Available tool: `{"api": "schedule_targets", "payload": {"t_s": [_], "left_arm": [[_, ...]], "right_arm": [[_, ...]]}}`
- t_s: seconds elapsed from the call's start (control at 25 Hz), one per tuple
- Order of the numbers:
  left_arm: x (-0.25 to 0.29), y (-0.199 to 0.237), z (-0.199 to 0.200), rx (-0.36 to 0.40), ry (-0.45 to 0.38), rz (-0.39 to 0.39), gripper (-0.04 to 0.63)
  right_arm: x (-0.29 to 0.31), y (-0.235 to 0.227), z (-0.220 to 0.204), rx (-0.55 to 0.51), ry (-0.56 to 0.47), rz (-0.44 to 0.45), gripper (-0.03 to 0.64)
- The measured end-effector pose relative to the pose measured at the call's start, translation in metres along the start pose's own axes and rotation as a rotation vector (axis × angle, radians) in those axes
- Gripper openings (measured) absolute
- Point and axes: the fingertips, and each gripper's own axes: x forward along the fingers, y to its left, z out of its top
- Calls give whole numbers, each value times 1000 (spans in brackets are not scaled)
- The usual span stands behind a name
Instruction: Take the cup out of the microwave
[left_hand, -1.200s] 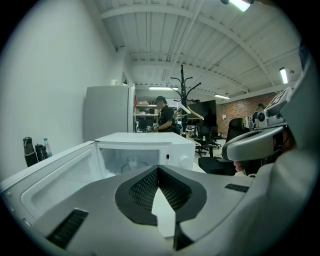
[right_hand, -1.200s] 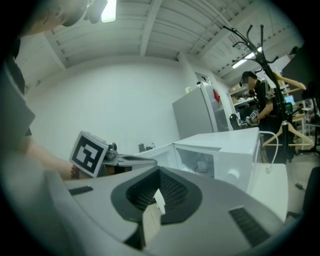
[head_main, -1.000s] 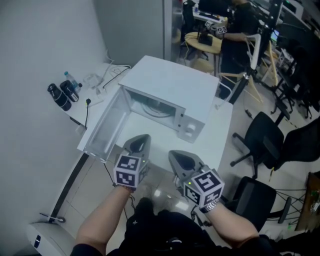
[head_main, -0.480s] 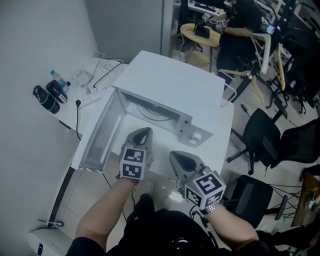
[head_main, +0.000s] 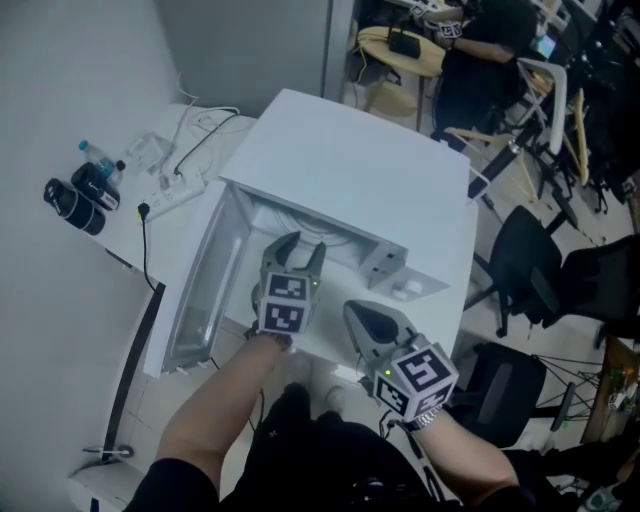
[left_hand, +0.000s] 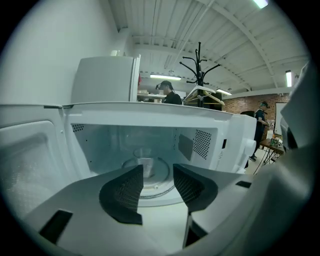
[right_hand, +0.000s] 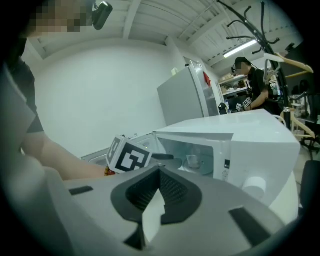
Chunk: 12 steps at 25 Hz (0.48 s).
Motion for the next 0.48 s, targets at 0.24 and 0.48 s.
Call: {"api": "schedule_targets", "payload": {"t_s": [0.24,0.48], "left_arm": [[41,12,-4,24,12,10,259],[71,19,-10,61,33,23,308]], "right_arm": [[13,-7,-5,20,18,-22,18],[22,-18,-6,26,29,-40,18]]}}
